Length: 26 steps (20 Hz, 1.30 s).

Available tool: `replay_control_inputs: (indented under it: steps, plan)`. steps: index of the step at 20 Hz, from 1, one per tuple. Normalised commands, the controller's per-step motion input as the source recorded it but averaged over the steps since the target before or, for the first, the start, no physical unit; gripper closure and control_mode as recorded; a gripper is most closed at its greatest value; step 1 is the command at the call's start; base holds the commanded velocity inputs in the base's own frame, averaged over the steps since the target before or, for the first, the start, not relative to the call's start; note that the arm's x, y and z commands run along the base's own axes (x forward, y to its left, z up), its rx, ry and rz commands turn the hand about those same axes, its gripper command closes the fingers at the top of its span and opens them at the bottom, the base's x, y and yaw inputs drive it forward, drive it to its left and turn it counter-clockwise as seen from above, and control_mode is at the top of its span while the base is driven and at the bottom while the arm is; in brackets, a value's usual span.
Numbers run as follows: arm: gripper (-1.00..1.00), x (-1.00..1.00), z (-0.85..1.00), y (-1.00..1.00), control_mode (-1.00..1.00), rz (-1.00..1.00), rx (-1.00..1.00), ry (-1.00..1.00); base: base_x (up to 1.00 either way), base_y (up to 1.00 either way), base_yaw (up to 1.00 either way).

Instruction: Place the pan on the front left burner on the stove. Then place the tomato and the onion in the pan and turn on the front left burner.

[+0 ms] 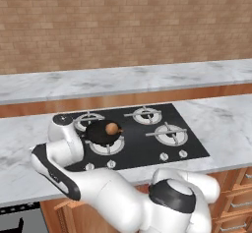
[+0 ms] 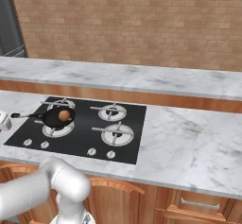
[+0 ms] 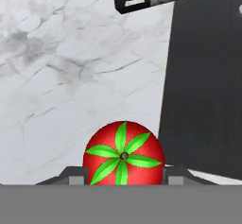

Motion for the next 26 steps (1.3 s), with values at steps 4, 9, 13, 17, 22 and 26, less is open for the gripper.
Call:
replay_control_inputs:
  steps: [4, 9, 13, 17, 22, 26]
  plan:
    - [1.0, 0.0, 0.43, -0.51, -1.0, -0.14, -0.07, 0.0, 0.0, 0.0, 0.0]
    - [1.0, 0.0, 0.48, -0.42, -1.0, -0.13, -0.05, 0.0, 0.0, 0.0, 0.0]
    - [1.0, 0.0, 0.31, -0.34, -1.0, -0.12, -0.06, 0.0, 0.0, 0.0, 0.0]
    - [1.0, 0.14, 0.02, -0.38, -1.0, -0.12, -0.1, -0.03, 0.0, 0.0, 0.0]
    - [1.0, 0.31, 0.0, -0.39, -1.0, -0.12, -0.12, -0.08, 0.0, 0.0, 0.0]
    - [1.0, 0.48, 0.01, -0.32, -1.0, -0.1, -0.06, -0.07, 0.0, 0.0, 0.0]
